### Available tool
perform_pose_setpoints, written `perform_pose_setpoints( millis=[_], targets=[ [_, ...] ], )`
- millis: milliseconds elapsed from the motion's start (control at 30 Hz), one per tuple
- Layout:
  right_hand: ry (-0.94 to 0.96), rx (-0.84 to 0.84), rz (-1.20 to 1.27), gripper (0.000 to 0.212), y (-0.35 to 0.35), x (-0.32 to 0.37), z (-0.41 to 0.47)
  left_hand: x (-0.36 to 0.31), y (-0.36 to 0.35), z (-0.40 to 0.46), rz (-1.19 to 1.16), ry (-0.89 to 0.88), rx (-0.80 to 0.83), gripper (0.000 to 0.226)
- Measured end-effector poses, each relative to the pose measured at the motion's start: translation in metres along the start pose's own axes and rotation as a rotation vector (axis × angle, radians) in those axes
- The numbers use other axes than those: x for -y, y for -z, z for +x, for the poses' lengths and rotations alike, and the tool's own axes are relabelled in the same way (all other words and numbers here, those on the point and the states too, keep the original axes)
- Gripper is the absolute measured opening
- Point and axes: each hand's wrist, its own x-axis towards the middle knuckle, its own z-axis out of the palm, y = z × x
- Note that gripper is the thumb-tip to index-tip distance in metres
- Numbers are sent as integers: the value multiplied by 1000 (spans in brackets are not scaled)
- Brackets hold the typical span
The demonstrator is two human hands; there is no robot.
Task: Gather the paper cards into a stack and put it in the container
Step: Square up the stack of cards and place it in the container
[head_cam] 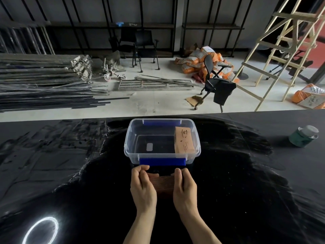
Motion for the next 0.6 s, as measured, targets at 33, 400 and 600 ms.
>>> perform_pose_setpoints(
  millis=[33, 400, 600],
  targets=[
    [-4, -8, 19, 28, 0, 2, 0, -1, 0, 0, -9, 2, -3, 24],
    [48, -13, 0, 28, -3, 1, 3, -4, 2, 2, 9, -37, 8, 24],
    [71, -41, -39, 29, -8, -7, 2, 3, 9, 6, 82, -73, 80, 25]
  ],
)
